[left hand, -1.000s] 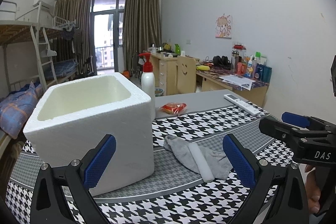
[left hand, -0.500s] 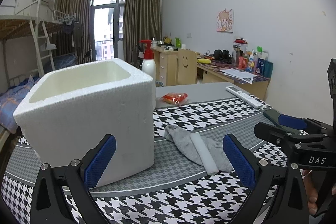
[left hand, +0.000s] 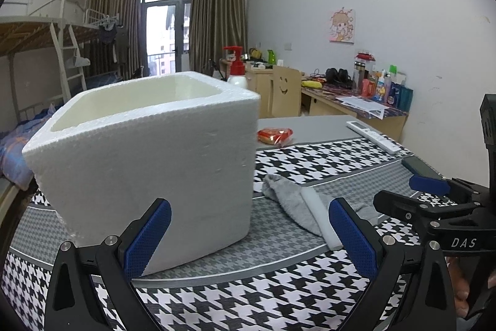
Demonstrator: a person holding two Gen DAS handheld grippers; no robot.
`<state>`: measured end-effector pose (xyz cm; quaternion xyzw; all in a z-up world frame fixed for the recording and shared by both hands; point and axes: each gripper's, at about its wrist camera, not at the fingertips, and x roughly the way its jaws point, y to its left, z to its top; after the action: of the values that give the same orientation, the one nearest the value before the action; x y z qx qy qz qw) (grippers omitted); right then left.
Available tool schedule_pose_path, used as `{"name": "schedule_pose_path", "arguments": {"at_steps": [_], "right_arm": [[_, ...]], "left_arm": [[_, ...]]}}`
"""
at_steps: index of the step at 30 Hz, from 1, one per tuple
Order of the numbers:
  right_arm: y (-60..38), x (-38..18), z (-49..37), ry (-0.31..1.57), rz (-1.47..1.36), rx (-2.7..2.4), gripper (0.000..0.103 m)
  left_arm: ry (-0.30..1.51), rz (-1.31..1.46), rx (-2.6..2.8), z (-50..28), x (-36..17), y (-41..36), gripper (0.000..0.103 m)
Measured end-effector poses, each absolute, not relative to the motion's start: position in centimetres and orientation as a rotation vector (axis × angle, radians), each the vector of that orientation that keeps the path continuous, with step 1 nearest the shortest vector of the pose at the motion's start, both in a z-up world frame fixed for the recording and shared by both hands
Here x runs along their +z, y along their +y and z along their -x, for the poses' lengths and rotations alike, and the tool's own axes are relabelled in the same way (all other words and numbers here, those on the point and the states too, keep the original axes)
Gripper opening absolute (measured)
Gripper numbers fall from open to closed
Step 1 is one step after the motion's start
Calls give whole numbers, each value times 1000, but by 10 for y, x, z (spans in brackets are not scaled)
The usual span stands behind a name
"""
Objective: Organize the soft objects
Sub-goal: 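Move both open grippers back from the box toward the grey sock and white roll, then close the right gripper around the white foam roll lying on the sock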
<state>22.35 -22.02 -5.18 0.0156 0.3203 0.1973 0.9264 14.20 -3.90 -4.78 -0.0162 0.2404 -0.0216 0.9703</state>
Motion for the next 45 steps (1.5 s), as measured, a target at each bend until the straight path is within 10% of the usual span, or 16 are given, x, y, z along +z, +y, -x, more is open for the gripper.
{"name": "schedule_pose_path", "arguments": {"at_steps": [12, 45], "right_arm": [[-198, -68, -240, 739, 1, 413, 96], [-166, -102, -258, 909, 72, 471, 34]], "left_arm": [[515, 14, -18, -148, -54, -25, 102], [617, 45, -205, -154, -67, -30, 102]]}}
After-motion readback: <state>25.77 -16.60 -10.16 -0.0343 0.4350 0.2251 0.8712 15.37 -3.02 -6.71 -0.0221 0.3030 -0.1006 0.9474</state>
